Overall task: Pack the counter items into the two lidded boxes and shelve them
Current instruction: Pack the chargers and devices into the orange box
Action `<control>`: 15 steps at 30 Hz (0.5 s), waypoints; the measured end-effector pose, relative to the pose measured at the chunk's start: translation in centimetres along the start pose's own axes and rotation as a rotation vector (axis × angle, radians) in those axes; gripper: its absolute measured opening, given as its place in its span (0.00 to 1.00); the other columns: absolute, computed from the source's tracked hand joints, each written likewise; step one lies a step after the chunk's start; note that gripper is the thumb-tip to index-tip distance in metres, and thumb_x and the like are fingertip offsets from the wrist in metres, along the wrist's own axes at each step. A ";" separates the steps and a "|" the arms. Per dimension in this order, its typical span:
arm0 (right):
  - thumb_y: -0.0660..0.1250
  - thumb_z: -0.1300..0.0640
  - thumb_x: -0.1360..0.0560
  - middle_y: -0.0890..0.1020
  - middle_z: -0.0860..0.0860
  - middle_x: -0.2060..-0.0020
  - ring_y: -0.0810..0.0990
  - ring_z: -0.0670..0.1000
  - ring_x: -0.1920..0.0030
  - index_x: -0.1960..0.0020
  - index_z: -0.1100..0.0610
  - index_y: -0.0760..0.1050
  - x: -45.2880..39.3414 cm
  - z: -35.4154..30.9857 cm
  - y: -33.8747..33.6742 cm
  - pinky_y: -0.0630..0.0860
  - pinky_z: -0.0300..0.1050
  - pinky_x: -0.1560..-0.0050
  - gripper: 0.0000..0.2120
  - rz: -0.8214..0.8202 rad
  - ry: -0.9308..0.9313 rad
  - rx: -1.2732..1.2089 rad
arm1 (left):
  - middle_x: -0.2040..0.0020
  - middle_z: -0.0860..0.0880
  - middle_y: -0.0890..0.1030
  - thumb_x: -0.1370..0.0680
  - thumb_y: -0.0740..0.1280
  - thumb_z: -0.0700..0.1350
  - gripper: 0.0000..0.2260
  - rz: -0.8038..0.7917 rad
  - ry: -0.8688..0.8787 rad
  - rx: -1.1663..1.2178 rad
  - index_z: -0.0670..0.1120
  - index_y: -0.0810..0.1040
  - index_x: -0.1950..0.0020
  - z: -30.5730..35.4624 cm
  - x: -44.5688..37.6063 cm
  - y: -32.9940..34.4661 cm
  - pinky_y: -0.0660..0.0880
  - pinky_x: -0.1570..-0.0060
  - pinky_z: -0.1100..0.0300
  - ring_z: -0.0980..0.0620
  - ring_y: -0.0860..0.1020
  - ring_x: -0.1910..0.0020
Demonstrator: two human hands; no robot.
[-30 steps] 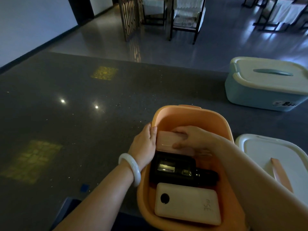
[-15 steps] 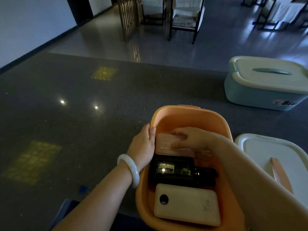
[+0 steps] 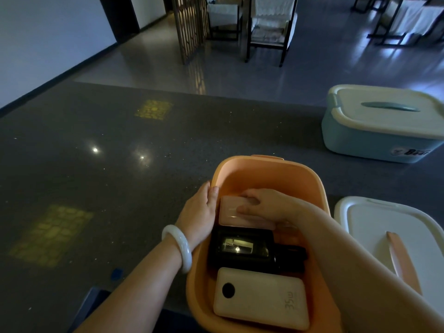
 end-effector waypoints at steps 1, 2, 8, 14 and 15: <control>0.63 0.39 0.25 0.74 0.40 0.48 0.73 0.42 0.51 0.33 0.45 0.68 0.1 -0.1 0.0 0.67 0.38 0.56 0.23 0.004 -0.002 0.001 | 0.30 0.50 0.71 0.18 0.47 0.58 0.26 -0.005 -0.003 -0.008 0.48 0.58 0.23 0.1 0.1 -0.1 0.61 0.47 0.72 0.58 0.71 0.36; 0.63 0.39 0.24 0.75 0.40 0.49 0.74 0.42 0.51 0.34 0.46 0.69 0.2 -0.2 0.0 0.68 0.38 0.56 0.21 0.011 -0.007 0.006 | 0.33 0.52 0.74 0.18 0.47 0.57 0.25 -0.008 0.001 -0.018 0.48 0.60 0.23 0.3 0.2 -0.1 0.62 0.49 0.75 0.63 0.73 0.41; 0.64 0.48 0.22 0.81 0.45 0.54 0.79 0.43 0.56 0.44 0.51 0.76 2.0 -2.5 -3.7 0.78 0.41 0.49 0.10 0.313 -0.100 0.119 | 0.62 0.51 0.79 0.19 0.52 0.59 0.18 0.012 -0.028 0.008 0.49 0.76 0.49 0.5 0.5 -1.1 0.73 0.65 0.66 0.58 0.77 0.67; 0.61 0.61 0.22 0.79 0.49 0.46 0.78 0.49 0.49 0.40 0.51 0.76 2.2 -9.7 -7.2 0.77 0.42 0.52 0.13 0.571 -0.277 0.185 | 0.48 0.51 0.81 0.18 0.56 0.55 0.15 0.215 -0.063 -0.209 0.51 0.77 0.42 -0.3 3.2 -6.1 0.76 0.48 0.52 0.53 0.80 0.51; 0.61 0.63 0.23 0.79 0.50 0.44 0.77 0.51 0.45 0.39 0.53 0.76 1.8 -11.6 -6.9 0.76 0.44 0.47 0.15 0.566 -0.349 0.223 | 0.44 0.50 0.80 0.18 0.56 0.54 0.16 0.256 -0.073 -0.291 0.49 0.76 0.37 -0.7 3.9 -7.3 0.75 0.44 0.52 0.51 0.79 0.46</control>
Point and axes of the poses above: each hand's wrist, its own x-axis away from the middle knuckle, its own y-axis out of the palm, z = x × y, the point moved 8 cm from there along -x, towards the middle knuckle
